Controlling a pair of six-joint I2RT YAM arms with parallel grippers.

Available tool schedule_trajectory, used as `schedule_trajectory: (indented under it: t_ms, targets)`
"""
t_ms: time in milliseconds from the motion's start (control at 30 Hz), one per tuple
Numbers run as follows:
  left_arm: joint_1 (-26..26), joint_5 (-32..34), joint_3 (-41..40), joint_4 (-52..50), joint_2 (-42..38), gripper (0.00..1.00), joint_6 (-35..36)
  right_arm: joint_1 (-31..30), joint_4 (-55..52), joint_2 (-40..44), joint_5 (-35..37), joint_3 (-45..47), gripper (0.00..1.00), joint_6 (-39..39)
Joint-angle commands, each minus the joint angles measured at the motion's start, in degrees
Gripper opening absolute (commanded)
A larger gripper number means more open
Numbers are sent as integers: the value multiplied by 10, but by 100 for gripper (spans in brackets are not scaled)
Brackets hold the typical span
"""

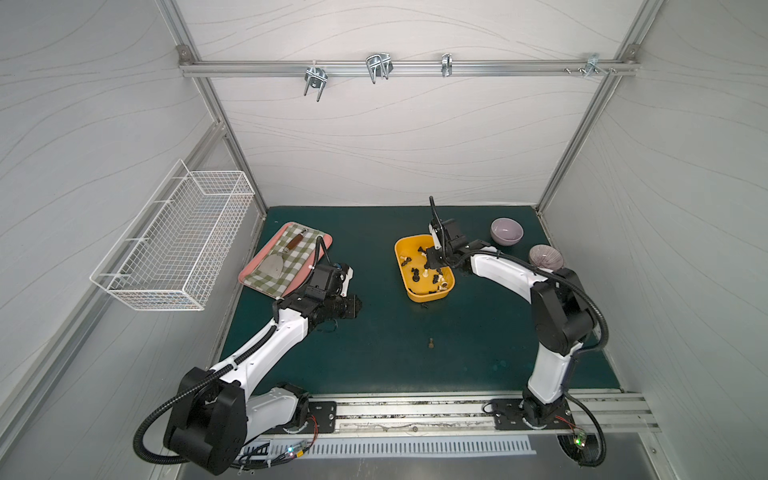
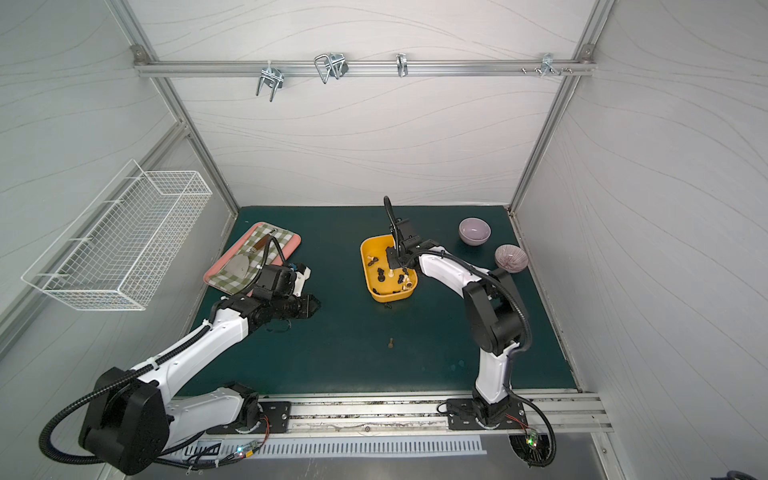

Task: Put the chess pieces into the storage box
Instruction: Place the chess piece in the storage box.

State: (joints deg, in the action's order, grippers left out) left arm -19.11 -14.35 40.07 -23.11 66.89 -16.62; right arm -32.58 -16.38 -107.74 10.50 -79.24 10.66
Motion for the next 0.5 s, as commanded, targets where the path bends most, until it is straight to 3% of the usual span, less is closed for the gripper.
schedule_trajectory:
  t_ms: [0, 467]
  targets:
    - [4, -12, 12, 4, -12, 29, -1, 9, -3, -31, -3, -39, 15, -10]
    - [4, -21, 12, 4, -11, 29, -2, 22, -7, -84, 2, -50, 15, -12]
